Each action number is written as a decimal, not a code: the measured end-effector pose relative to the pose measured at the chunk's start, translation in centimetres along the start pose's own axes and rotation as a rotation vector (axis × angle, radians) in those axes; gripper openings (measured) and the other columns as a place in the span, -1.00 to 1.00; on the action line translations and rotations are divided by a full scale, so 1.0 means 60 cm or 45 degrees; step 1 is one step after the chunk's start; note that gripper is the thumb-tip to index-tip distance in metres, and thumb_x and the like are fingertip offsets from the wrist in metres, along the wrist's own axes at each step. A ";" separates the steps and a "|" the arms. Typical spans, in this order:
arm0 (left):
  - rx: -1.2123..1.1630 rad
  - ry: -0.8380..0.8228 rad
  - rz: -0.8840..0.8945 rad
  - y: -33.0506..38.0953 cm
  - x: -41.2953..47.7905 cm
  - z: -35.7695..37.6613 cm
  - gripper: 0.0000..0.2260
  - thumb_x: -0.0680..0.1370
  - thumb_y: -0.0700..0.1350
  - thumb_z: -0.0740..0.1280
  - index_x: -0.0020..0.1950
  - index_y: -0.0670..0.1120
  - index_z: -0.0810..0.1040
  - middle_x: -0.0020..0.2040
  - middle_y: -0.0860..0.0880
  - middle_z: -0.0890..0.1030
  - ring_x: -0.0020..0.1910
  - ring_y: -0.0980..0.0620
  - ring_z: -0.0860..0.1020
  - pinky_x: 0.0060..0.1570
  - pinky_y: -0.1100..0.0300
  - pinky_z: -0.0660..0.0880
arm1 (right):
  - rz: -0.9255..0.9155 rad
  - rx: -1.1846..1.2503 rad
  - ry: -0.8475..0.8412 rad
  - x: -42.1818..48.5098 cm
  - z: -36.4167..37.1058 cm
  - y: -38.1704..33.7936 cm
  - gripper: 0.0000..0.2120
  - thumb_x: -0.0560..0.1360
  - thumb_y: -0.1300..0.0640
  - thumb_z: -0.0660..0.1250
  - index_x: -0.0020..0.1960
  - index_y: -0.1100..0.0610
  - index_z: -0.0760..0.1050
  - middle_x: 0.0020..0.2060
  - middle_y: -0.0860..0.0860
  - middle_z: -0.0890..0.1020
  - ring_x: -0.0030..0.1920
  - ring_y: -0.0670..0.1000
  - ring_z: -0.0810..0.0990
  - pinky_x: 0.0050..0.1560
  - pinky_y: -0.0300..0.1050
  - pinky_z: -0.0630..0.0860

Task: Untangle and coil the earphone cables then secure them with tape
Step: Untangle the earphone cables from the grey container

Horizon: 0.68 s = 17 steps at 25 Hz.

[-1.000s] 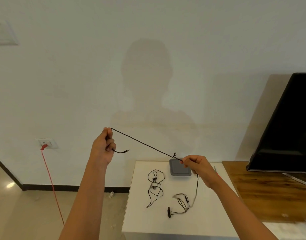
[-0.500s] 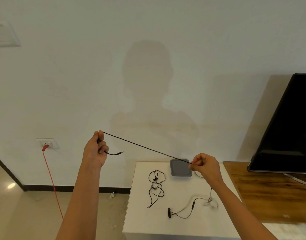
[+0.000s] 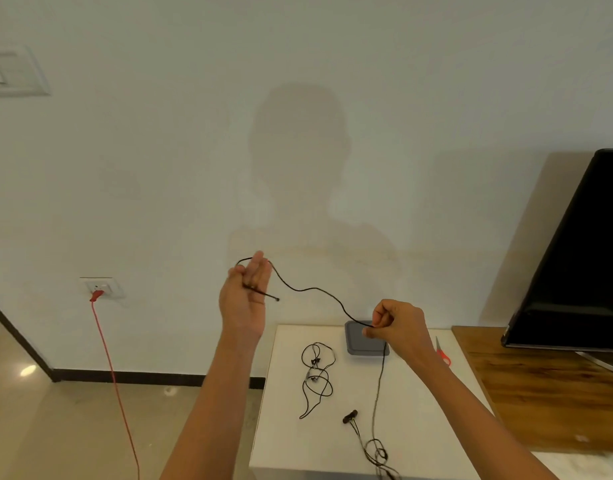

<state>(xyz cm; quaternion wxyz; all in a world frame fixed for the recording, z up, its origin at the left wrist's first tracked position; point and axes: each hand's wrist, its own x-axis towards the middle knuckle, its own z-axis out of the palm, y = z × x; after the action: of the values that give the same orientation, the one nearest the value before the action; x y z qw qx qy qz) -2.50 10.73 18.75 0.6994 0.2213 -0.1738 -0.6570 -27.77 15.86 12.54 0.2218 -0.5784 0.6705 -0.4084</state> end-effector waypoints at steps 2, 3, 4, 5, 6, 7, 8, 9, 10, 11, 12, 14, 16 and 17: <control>0.173 -0.112 -0.084 -0.043 -0.019 0.026 -0.71 0.63 -0.28 0.12 -0.25 -0.17 0.50 -0.02 -0.21 0.61 0.06 -0.11 0.62 0.18 -0.07 0.53 | -0.070 -0.033 -0.043 0.004 0.003 -0.029 -0.69 0.19 0.27 0.61 -0.39 0.05 0.47 -0.51 -0.04 0.51 -0.47 -0.13 0.44 -0.34 -0.39 0.44; 0.305 -0.193 -0.126 -0.064 -0.030 0.033 -0.76 0.63 -0.28 0.13 -0.22 -0.15 0.45 0.03 -0.18 0.60 0.13 -0.09 0.61 0.22 -0.06 0.50 | -0.109 -0.052 -0.064 0.006 0.004 -0.044 -0.69 0.19 0.25 0.61 -0.38 0.04 0.47 -0.50 -0.02 0.53 -0.47 -0.14 0.44 -0.35 -0.40 0.44; 0.499 -0.303 -0.142 -0.083 -0.040 0.037 -0.77 0.64 -0.25 0.13 -0.21 -0.13 0.40 0.04 -0.14 0.60 0.19 -0.03 0.58 0.26 0.00 0.47 | -0.154 -0.069 -0.083 0.010 0.004 -0.059 -0.69 0.19 0.24 0.61 -0.38 0.02 0.48 -0.48 0.01 0.56 -0.46 -0.14 0.45 -0.35 -0.38 0.44; 0.763 -0.434 -0.120 -0.100 -0.047 0.034 -0.76 0.65 -0.21 0.12 -0.21 -0.12 0.37 0.01 -0.08 0.59 0.17 0.08 0.58 0.26 0.10 0.46 | -0.203 -0.079 -0.100 0.014 0.002 -0.075 -0.69 0.19 0.23 0.61 -0.38 -0.01 0.48 -0.45 0.04 0.59 -0.45 -0.13 0.47 -0.33 -0.35 0.46; 1.064 -0.564 -0.053 -0.114 -0.050 0.029 -0.75 0.67 -0.16 0.10 -0.20 -0.12 0.35 -0.05 -0.04 0.57 0.06 0.16 0.58 0.16 0.18 0.48 | -0.252 -0.082 -0.118 0.020 0.000 -0.088 -0.69 0.19 0.24 0.60 -0.37 -0.02 0.49 -0.43 0.06 0.61 -0.44 -0.12 0.48 -0.30 -0.30 0.48; 1.325 -0.664 0.044 -0.123 -0.051 0.026 -0.75 0.68 -0.10 0.08 -0.19 -0.12 0.34 -0.13 -0.02 0.55 -0.10 0.15 0.56 -0.01 0.19 0.50 | -0.294 -0.089 -0.140 0.026 -0.004 -0.101 -0.71 0.19 0.25 0.60 -0.35 -0.01 0.51 -0.41 0.07 0.62 -0.42 -0.11 0.50 -0.26 -0.25 0.51; 1.531 -0.727 0.148 -0.127 -0.046 0.025 -0.75 0.68 -0.06 0.06 -0.16 -0.11 0.33 -0.20 -0.03 0.51 -0.21 0.09 0.51 -0.17 0.14 0.47 | -0.327 -0.093 -0.166 0.032 -0.007 -0.111 -0.75 0.20 0.25 0.59 -0.32 0.04 0.54 -0.40 0.06 0.64 -0.40 -0.10 0.53 -0.23 -0.20 0.55; 1.677 -0.763 0.234 -0.125 -0.039 0.026 -0.76 0.68 -0.04 0.04 -0.13 -0.11 0.32 -0.24 -0.03 0.50 -0.29 0.07 0.47 -0.26 0.12 0.43 | -0.339 -0.070 -0.205 0.037 -0.011 -0.119 -0.78 0.21 0.26 0.58 -0.27 0.11 0.56 -0.38 0.05 0.65 -0.38 -0.10 0.57 -0.21 -0.18 0.58; 1.785 -0.783 0.302 -0.119 -0.030 0.029 -0.78 0.67 -0.04 0.04 -0.08 -0.12 0.33 -0.26 -0.01 0.49 -0.33 0.11 0.45 -0.31 0.18 0.40 | -0.332 -0.010 -0.250 0.042 -0.016 -0.123 -0.79 0.22 0.27 0.58 -0.22 0.17 0.58 -0.37 0.04 0.66 -0.37 -0.09 0.61 -0.22 -0.18 0.61; 1.895 -0.818 0.358 -0.108 -0.020 0.034 -0.80 0.67 -0.04 0.04 -0.03 -0.12 0.35 -0.26 0.03 0.52 -0.35 0.18 0.45 -0.34 0.28 0.38 | -0.313 0.063 -0.280 0.047 -0.021 -0.126 -0.79 0.24 0.28 0.57 -0.19 0.21 0.58 -0.36 0.05 0.67 -0.36 -0.07 0.63 -0.24 -0.19 0.61; 2.016 -0.876 0.397 -0.096 -0.010 0.040 -0.80 0.66 -0.02 0.07 0.02 -0.11 0.39 -0.25 0.04 0.56 -0.34 0.24 0.47 -0.33 0.35 0.36 | -0.296 0.118 -0.295 0.052 -0.027 -0.126 -0.80 0.27 0.29 0.56 -0.17 0.23 0.58 -0.35 0.07 0.67 -0.36 -0.05 0.64 -0.26 -0.19 0.61; 2.194 -1.010 0.459 -0.071 0.007 0.046 -0.81 0.63 -0.01 0.18 0.00 -0.06 0.54 -0.22 0.08 0.63 -0.30 0.26 0.51 -0.26 0.40 0.36 | -0.293 0.130 -0.338 0.065 -0.039 -0.123 -0.84 0.32 0.26 0.53 -0.14 0.22 0.60 -0.31 0.10 0.69 -0.31 -0.03 0.66 -0.22 -0.19 0.62; 2.174 -0.984 0.535 -0.040 0.024 0.046 -0.82 0.59 -0.16 0.27 -0.15 -0.03 0.61 -0.21 0.11 0.63 -0.32 0.23 0.49 -0.22 0.37 0.37 | -0.303 0.069 -0.422 0.079 -0.055 -0.108 -0.88 0.37 0.22 0.50 -0.10 0.19 0.64 -0.26 0.08 0.70 -0.24 -0.04 0.67 -0.12 -0.21 0.61; 2.131 -0.851 0.579 -0.019 0.034 0.042 -0.79 0.57 -0.23 0.26 -0.21 -0.03 0.59 -0.22 0.11 0.62 -0.37 0.23 0.45 -0.26 0.37 0.36 | -0.292 0.062 -0.440 0.085 -0.064 -0.096 -0.90 0.39 0.21 0.48 -0.09 0.18 0.65 -0.25 0.08 0.71 -0.24 -0.05 0.67 -0.10 -0.21 0.60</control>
<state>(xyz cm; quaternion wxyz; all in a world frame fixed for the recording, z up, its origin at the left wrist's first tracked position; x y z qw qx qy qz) -4.63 8.45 20.15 0.3374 0.4138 -0.8229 -0.1945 -28.48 12.13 20.23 0.2995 -0.7068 0.5421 -0.3419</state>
